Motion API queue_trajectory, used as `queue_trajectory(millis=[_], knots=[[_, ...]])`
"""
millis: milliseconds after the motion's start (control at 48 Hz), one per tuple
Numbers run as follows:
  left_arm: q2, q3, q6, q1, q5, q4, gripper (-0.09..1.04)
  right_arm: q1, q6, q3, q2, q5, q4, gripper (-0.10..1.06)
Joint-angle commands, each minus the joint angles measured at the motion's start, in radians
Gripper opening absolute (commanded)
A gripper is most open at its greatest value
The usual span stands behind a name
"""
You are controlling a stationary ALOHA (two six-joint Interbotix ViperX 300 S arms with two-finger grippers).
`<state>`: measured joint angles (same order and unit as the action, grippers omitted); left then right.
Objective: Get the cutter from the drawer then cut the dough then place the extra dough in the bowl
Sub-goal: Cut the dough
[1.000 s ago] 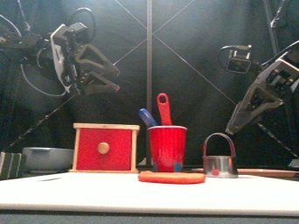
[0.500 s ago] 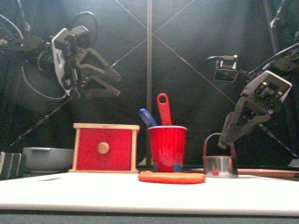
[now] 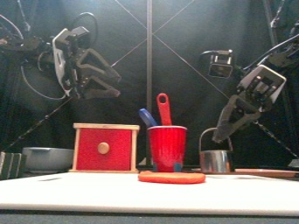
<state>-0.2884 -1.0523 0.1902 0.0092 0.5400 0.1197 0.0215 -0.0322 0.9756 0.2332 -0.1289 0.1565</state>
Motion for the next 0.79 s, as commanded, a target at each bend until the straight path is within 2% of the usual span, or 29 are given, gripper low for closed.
queue_trajectory(millis=[21, 229, 479, 792], knots=[[-0.005, 0.012, 0.000, -0.002, 0.008, -0.002, 0.83, 0.023, 0.000, -0.058, 0.005, -0.006, 0.002, 0.59], [-0.005, 0.006, 0.000, -0.003, 0.008, -0.002, 0.83, 0.072, 0.002, -0.138, -0.071, -0.008, -0.005, 0.59], [-0.003, -0.002, -0.002, -0.009, 0.008, 0.000, 0.83, 0.107, 0.000, -0.207, -0.143, -0.008, 0.003, 0.59], [-0.003, -0.008, 0.002, -0.017, 0.008, 0.000, 0.83, 0.117, 0.000, -0.244, -0.212, -0.008, 0.003, 0.59]])
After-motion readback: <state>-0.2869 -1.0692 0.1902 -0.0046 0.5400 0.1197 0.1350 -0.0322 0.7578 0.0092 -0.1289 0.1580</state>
